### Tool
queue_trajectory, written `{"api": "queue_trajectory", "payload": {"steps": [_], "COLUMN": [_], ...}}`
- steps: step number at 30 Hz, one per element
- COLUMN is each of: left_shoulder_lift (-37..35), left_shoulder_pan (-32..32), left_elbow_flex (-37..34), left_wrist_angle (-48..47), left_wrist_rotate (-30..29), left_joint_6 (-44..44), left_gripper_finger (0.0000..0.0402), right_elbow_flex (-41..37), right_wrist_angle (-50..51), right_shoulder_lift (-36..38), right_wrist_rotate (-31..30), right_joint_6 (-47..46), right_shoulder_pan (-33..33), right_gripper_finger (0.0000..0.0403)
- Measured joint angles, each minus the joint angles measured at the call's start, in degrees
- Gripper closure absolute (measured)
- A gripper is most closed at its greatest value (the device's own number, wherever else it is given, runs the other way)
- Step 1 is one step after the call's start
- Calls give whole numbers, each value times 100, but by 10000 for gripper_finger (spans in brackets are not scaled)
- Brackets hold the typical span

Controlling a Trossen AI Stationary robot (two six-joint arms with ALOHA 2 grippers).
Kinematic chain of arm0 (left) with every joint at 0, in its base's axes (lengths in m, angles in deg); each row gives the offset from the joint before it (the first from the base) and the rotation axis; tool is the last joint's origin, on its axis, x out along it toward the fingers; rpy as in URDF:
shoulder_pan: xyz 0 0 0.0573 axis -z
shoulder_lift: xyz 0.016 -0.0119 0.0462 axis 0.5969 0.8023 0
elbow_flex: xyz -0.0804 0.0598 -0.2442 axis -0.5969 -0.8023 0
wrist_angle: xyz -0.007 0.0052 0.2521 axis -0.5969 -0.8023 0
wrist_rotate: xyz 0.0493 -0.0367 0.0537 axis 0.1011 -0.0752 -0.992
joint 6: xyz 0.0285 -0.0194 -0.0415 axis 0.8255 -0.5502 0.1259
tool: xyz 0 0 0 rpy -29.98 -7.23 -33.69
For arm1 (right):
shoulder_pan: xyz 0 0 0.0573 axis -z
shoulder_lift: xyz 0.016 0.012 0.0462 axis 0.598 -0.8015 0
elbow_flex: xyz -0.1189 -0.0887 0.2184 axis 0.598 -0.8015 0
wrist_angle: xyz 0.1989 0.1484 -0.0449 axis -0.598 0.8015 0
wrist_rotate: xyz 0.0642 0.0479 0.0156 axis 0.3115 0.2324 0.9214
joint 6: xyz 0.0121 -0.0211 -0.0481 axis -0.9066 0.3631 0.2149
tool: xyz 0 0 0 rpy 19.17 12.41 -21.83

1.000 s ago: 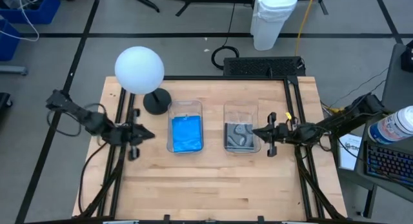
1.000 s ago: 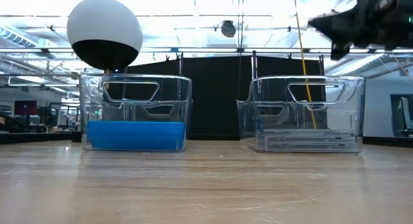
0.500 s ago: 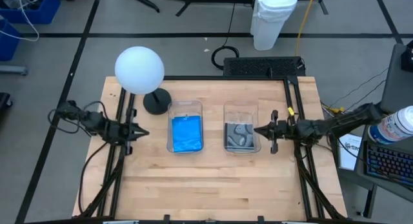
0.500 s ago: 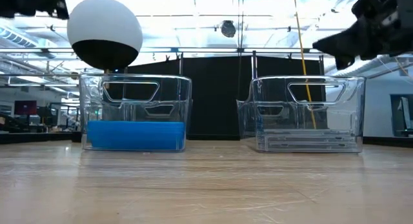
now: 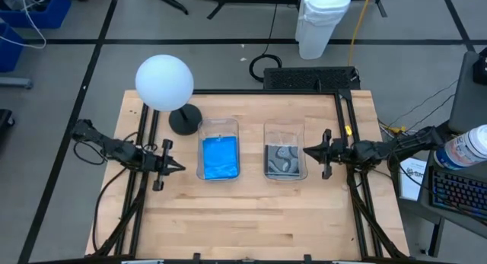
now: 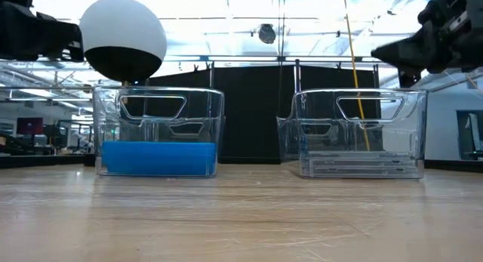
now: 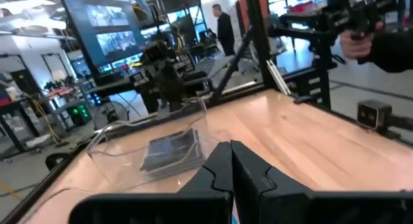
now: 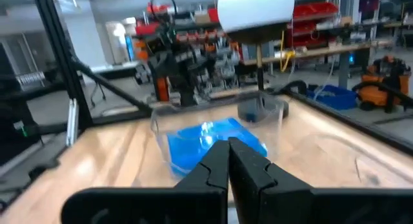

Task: Pick & place jewel cases by type
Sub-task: Return to Home Position

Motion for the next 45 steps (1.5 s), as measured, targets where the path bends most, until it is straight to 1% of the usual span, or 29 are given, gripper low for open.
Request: {"api": "queue_trajectory", "payload": {"steps": [2,5,8,13,21,45], "left_shoulder_lift": [39,251,426,581,591,591], "left_shoulder_pan": [10,9,9,9,9,9], "left_elbow_flex": [0,0,0,-7,-11,-11], "left_wrist_angle": [-13,-32,-31,40,54,66], "left_wrist_rotate": [25,54,57,49,1,-7], "left_joint_6": [-93,-190,-323,-712,-677,-673], "left_gripper_finger": [401,401,400,388,382,380], "right_elbow_flex": [0,-7,-8,-11,-18,-22], "right_wrist_angle": [-177,-171,-225,-214,-212,-210], "right_shoulder_lift": [-17,-19,-18,-19,-19,-19], "right_wrist_rotate": [1,-8,-157,-157,-149,-140], "right_joint_6": [53,160,197,292,304,304], "right_shoulder_pan": [0,0,0,0,2,1], "right_gripper_finger": [403,403,403,403,403,403]}}
